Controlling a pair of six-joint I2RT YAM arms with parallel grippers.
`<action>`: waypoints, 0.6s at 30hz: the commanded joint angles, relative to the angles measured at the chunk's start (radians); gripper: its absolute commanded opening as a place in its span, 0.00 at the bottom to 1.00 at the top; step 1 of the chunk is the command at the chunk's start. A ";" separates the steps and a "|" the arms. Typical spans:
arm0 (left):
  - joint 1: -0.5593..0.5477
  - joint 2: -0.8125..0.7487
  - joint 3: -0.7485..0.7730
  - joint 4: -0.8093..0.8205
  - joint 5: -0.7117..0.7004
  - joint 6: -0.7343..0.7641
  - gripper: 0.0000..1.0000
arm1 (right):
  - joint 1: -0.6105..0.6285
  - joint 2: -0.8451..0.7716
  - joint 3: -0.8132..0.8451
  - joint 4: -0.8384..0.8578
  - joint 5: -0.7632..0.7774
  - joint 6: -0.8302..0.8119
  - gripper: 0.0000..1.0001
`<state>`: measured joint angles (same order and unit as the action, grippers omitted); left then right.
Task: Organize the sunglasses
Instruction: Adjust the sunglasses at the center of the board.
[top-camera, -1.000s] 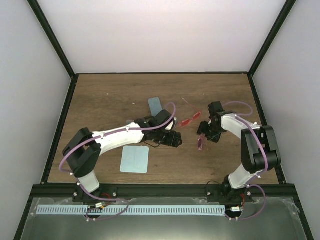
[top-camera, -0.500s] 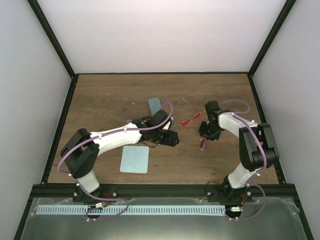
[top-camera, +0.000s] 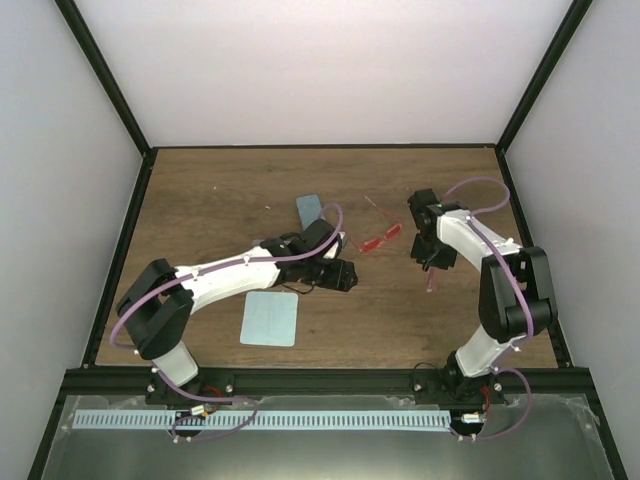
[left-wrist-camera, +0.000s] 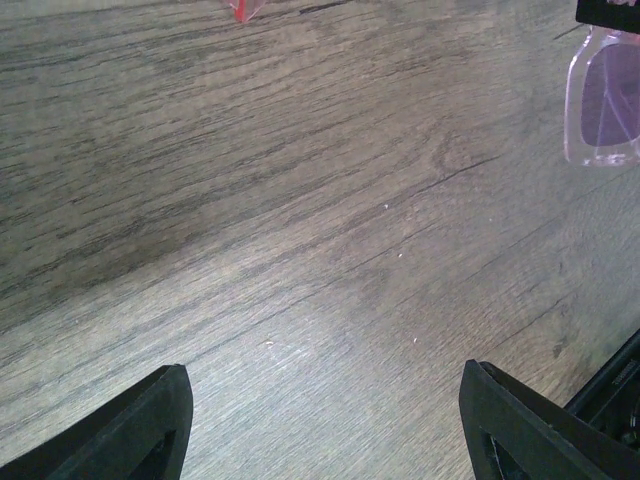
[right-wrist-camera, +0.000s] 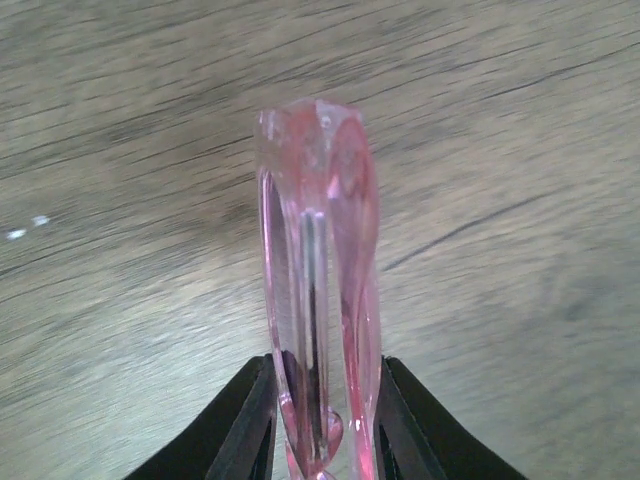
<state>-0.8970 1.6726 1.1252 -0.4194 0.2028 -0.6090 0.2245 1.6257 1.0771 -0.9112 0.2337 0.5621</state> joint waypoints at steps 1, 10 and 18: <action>0.003 -0.036 -0.017 0.022 -0.010 0.003 0.75 | 0.043 0.061 0.047 -0.132 0.279 0.030 0.27; 0.004 -0.068 -0.045 0.021 -0.025 0.002 0.75 | 0.129 0.208 0.079 -0.222 0.474 0.118 0.27; 0.006 -0.091 -0.078 0.024 -0.028 -0.017 0.75 | 0.218 0.320 0.135 -0.273 0.464 0.182 0.46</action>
<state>-0.8963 1.6157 1.0748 -0.4049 0.1810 -0.6106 0.4068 1.9163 1.1690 -1.1416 0.6529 0.6800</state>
